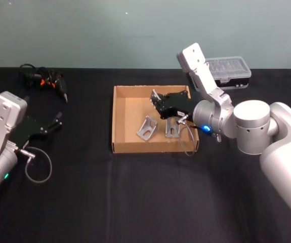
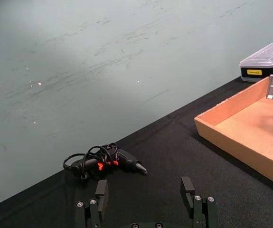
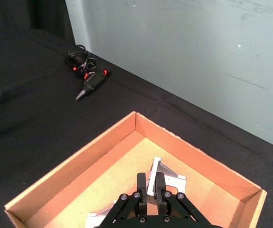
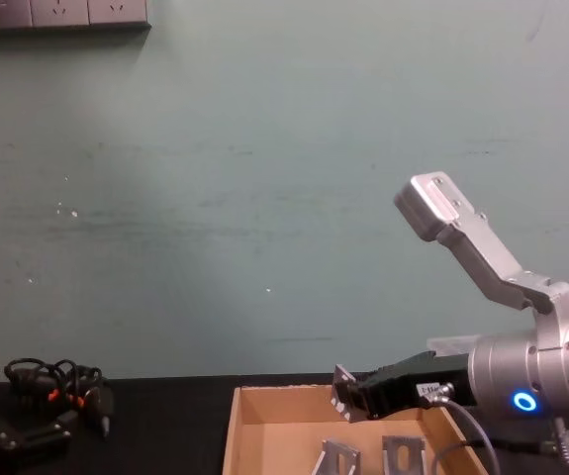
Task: Use one hand to pick up the angle iron from the table and place it into the box.
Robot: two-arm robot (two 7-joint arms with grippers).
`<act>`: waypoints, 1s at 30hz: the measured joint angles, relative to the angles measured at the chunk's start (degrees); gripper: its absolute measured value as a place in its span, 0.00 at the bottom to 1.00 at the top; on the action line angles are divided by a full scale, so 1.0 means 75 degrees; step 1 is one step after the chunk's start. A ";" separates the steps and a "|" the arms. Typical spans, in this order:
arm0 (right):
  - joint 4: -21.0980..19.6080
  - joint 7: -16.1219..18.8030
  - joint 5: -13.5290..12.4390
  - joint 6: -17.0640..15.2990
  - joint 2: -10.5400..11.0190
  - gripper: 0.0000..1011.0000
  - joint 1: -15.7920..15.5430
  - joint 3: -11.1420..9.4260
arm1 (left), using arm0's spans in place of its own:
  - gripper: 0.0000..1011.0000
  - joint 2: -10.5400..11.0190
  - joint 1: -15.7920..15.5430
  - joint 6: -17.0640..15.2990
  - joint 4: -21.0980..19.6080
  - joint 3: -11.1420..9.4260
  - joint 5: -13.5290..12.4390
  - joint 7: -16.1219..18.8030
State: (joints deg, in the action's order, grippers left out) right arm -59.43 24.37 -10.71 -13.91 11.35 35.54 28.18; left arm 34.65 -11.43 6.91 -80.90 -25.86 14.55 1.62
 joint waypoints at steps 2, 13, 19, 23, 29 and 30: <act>0.0113 0.0003 0.0042 0.0029 -0.0032 0.12 0.0044 0.0020 | 0.99 0.0000 0.0000 0.0000 0.0000 0.0000 0.0000 0.0000; 0.0734 0.0009 0.0234 0.0173 -0.0213 0.12 0.0259 0.0013 | 0.99 0.0000 0.0000 0.0000 0.0000 0.0000 0.0000 0.0000; 0.0840 0.0017 0.0298 0.0218 -0.0257 0.20 0.0287 -0.0033 | 0.99 0.0000 0.0000 0.0000 0.0000 0.0000 0.0000 0.0000; 0.0806 0.0004 0.0341 0.0278 -0.0260 0.32 0.0234 -0.0076 | 0.99 0.0000 0.0000 0.0000 0.0000 0.0000 0.0000 0.0000; 0.0473 -0.0112 0.0407 0.0367 -0.0181 0.52 0.0018 -0.0160 | 0.99 0.0000 0.0000 0.0000 0.0000 0.0000 0.0000 0.0000; 0.0411 -0.0130 0.0419 0.0377 -0.0162 0.53 -0.0023 -0.0168 | 0.99 0.0000 0.0000 0.0000 0.0000 0.0000 0.0000 0.0000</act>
State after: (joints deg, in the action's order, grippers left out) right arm -56.34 23.39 -7.57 -11.08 10.13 35.37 26.92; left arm 34.65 -11.43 6.91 -80.90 -25.86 14.55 1.62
